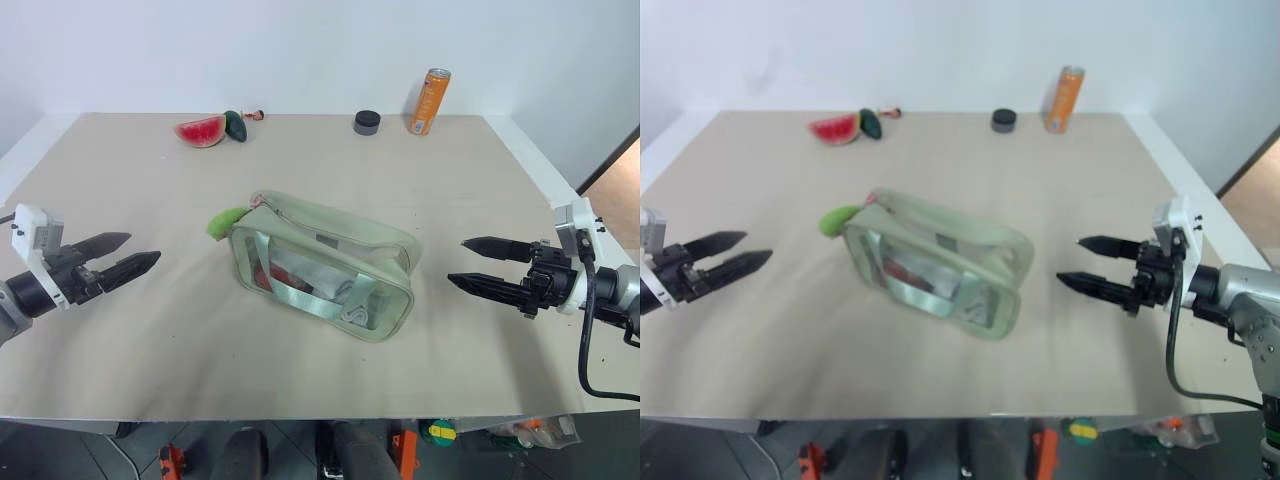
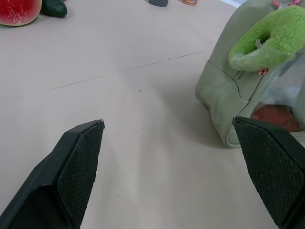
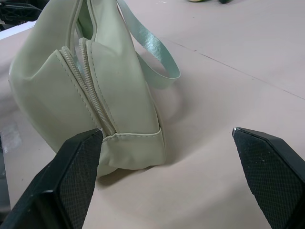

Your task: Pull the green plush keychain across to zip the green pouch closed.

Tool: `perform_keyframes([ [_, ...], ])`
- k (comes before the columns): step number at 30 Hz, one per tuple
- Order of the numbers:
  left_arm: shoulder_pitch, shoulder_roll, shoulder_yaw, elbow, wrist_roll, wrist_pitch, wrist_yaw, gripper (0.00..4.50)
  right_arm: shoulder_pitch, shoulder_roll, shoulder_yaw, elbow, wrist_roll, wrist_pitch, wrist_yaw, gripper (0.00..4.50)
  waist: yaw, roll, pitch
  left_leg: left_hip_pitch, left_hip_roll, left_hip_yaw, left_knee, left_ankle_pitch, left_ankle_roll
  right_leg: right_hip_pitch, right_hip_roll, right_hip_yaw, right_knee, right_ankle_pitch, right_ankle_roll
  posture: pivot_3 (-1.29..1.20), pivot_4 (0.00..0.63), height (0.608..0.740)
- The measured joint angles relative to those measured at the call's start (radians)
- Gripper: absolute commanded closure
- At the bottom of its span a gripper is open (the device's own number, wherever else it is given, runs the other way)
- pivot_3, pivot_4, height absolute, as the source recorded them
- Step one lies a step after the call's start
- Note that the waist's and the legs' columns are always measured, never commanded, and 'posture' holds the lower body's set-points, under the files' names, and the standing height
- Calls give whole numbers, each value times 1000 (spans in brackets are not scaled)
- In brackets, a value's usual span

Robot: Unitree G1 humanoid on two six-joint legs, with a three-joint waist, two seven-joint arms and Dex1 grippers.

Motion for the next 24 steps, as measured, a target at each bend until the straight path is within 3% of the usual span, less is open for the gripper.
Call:
perform_keyframes([
  [6, 4, -42, -43, -25, -3, 4, 18, 31, -4, 1, 63, 2, -58, -36, -6, 0, 0, 0, 0, 0, 0, 0, 0, 0, 0, 0, 0, 0, 0, 0, 0, 0, 150, 740],
  [10, 4, -47, -59, -49, -19, 22, 25, 31, -88, 10, 74, 28, -63, -37, -38, 0, -1, 0, 0, 1, 0, 2, 0, 0, 0, -1, 1, 2, 0, 1, 1, 0, 150, 740],
  [16, -64, -47, -59, -84, -111, 77, 29, 31, -257, 12, 9, -15, 134, 89, -66, 0, 2, 0, 0, 0, 0, 1, 0, 0, 0, -1, 2, 1, 0, 1, 0, 0, 150, 740],
  [24, -22, -53, -40, -221, -160, -6, -81, 31, -259, 12, 83, -258, 257, 150, -55, 0, 1, 0, 0, 0, 1, 2, 0, -2, -1, -1, 1, 3, 0, 0, -1, 0, 150, 740],
])
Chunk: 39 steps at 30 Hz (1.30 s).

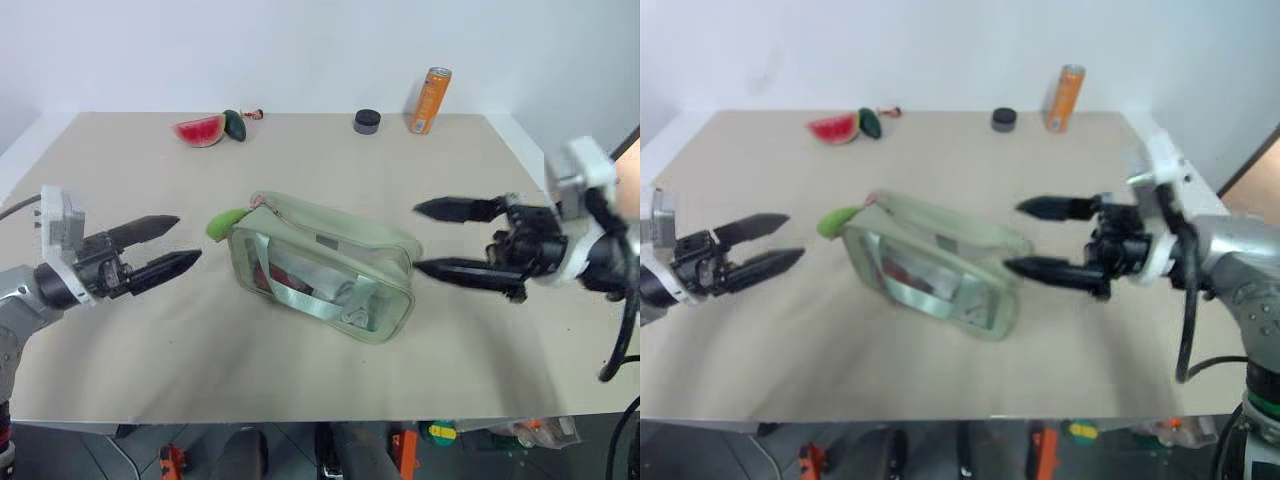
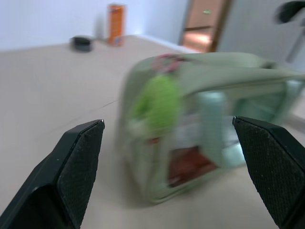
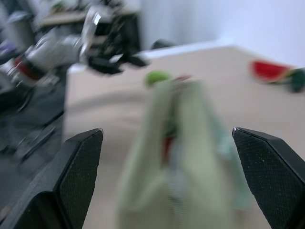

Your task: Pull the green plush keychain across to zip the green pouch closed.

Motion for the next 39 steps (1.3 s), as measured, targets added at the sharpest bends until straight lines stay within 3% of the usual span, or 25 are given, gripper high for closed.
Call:
perform_keyframes([
  [5, 11, 2, 3, -20, -38, -1, -36, 31, 1, -5, 114, -71, -91, -54, 22, 0, 0, 0, 0, 0, 0, 1, 2, 1, 0, 0, 0, 1, 0, 1, 1, 0, 150, 740],
  [14, -10, 11, -7, -82, -62, -11, -57, 31, -198, 24, 309, 8, -301, -161, 37, 0, -1, 0, 0, 1, 1, 3, 2, 1, 0, 0, 2, 1, 0, 1, 1, 0, 150, 740],
  [20, 38, -4, -38, -100, -43, -42, -49, 31, -206, 25, 366, 26, -369, -189, 76, 0, 0, 0, 0, 0, 0, 3, 0, -1, -1, -1, 2, 2, 0, 0, 0, 0, 150, 740],
  [28, 69, -35, -66, -109, -19, -76, -37, 31, -330, 37, 424, 22, -380, -106, 81, 0, 0, 0, 0, 0, 0, 3, 1, -1, -2, -1, 1, 2, 0, 0, 0, 0, 150, 740],
  [38, 76, -50, -80, -111, 1, -106, -21, 31, -352, 71, 548, 29, -462, -7, 38, 0, 0, 0, 0, 0, 0, 3, 1, -1, -2, -1, 2, 2, 0, 0, 0, 0, 150, 740],
  [39, 78, -50, -79, -111, 1, -107, -21, 0, -354, 79, 557, 36, -474, -3, 32, 517, 0, 0, 0, 0, 0, 3, 1, -1, -2, -1, 1, 2, 0, 0, 0, 0, 150, 740],
])
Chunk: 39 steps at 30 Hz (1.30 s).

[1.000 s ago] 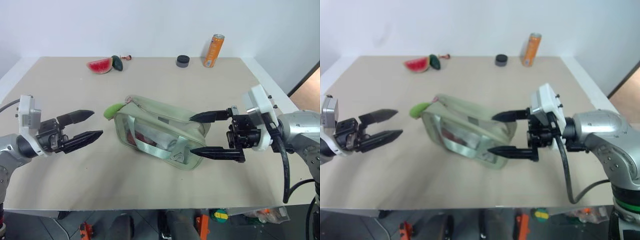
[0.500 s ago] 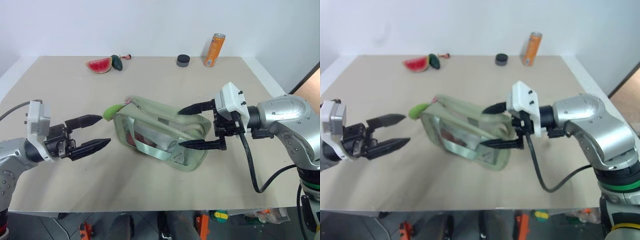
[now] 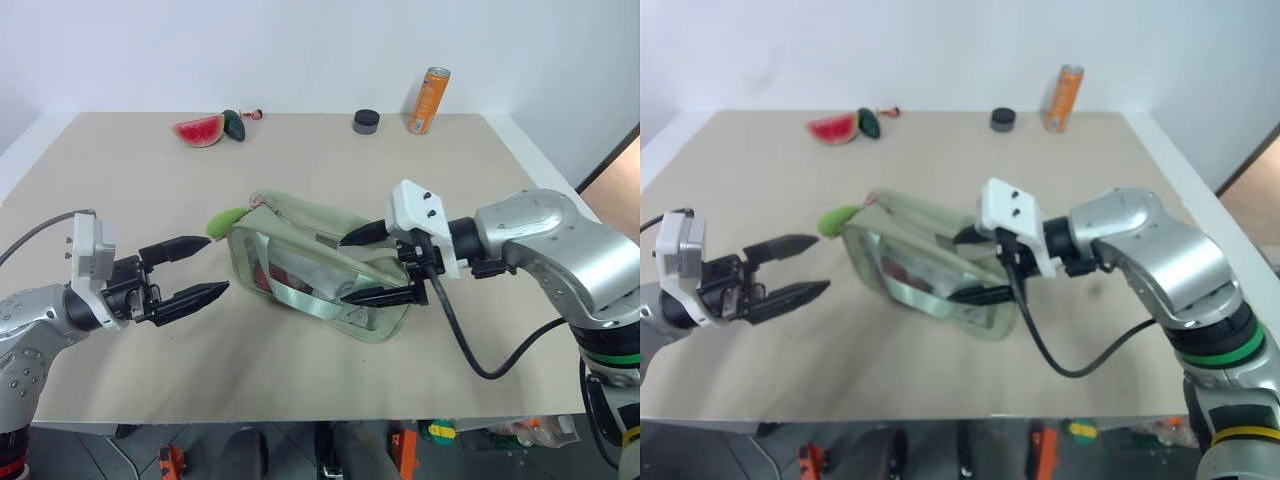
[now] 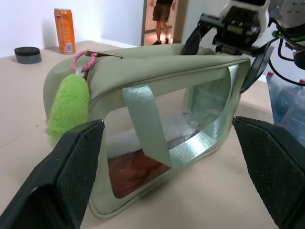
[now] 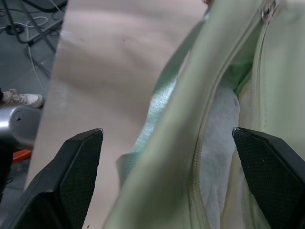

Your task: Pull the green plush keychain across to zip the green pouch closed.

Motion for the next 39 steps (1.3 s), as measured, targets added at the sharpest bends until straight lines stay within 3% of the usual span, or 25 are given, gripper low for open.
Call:
perform_keyframes([
  [12, 10, 0, 0, -9, 0, -4, 3, 0, -1, 37, 28, 71, -128, -57, -4, 4459, -2, -1, 0, 4, 8, 2, 0, 0, 0, 1, 6, -1, 0, 1, 0, 0, 150, 740],
  [22, -3, -4, 19, -7, -42, -4, 30, 0, 9, 39, 32, 119, -169, -198, 89, 4488, -2, -1, 0, 4, 15, 1, 0, 0, -1, 0, 15, -2, 0, 1, -2, 0, 150, 740],
  [31, -34, -29, 40, -8, -99, -4, 82, 0, -119, 112, 38, 331, -285, -342, 113, 4488, -2, 0, 0, 4, 15, 1, 0, 0, -1, -1, 17, 0, 0, 2, -5, 0, 150, 740],
  [39, -47, -45, 36, -6, -100, -5, 87, 0, -191, 163, 72, 419, -321, -572, 297, 4488, -2, 0, 0, 3, 16, 1, -2, -1, -2, -2, 18, 0, 1, 0, -8, 0, 150, 740],
])
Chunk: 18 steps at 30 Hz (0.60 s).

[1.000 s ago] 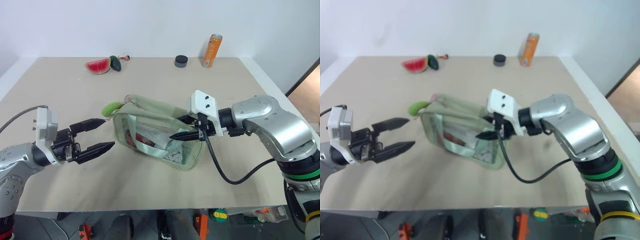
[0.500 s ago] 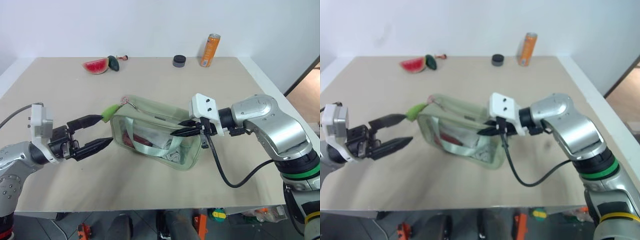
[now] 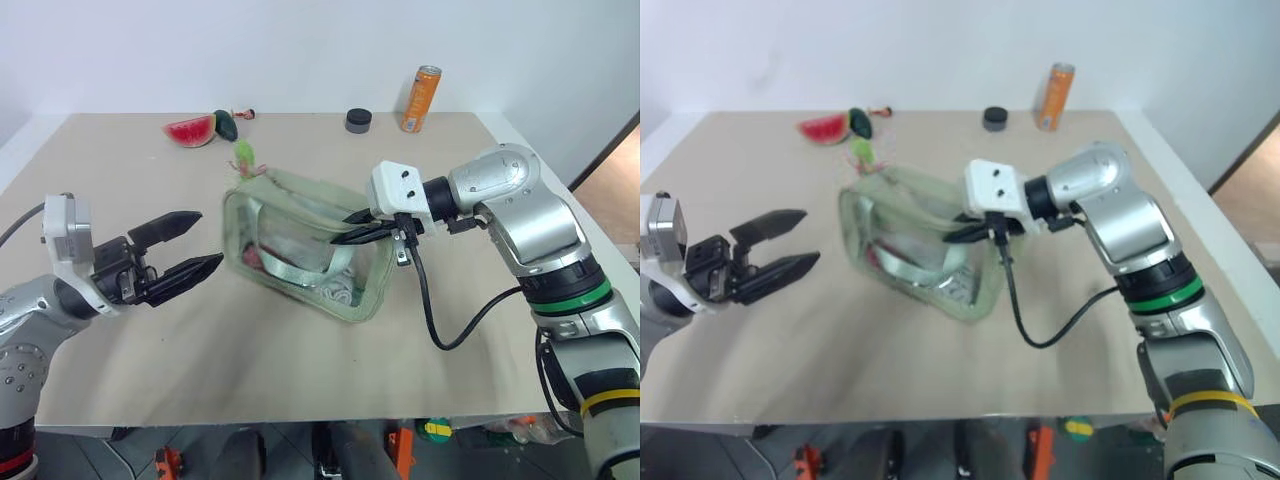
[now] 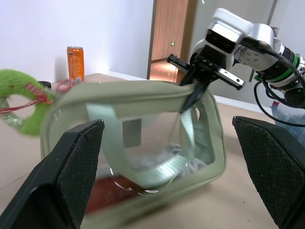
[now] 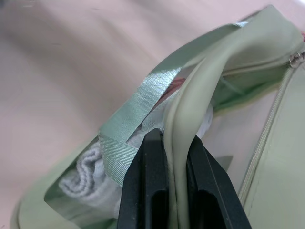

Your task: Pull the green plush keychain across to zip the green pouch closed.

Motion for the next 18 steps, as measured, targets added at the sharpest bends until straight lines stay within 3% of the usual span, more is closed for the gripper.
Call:
perform_keyframes([
  [6, 5, -4, 2, -1, -2, 0, 15, 0, -81, 46, 6, 66, -29, -125, 80, 4488, 0, 0, 0, 0, 0, 0, 1, 0, 0, 0, -1, 0, 0, 0, -1, 0, 150, 740],
  [18, 18, -3, 8, -10, -20, 10, 37, 0, -162, 125, 27, 223, -159, -391, 92, 4488, 1, 0, 0, 0, 0, 0, 0, 0, -1, 0, -1, 0, 1, 1, -3, 0, 150, 740],
])
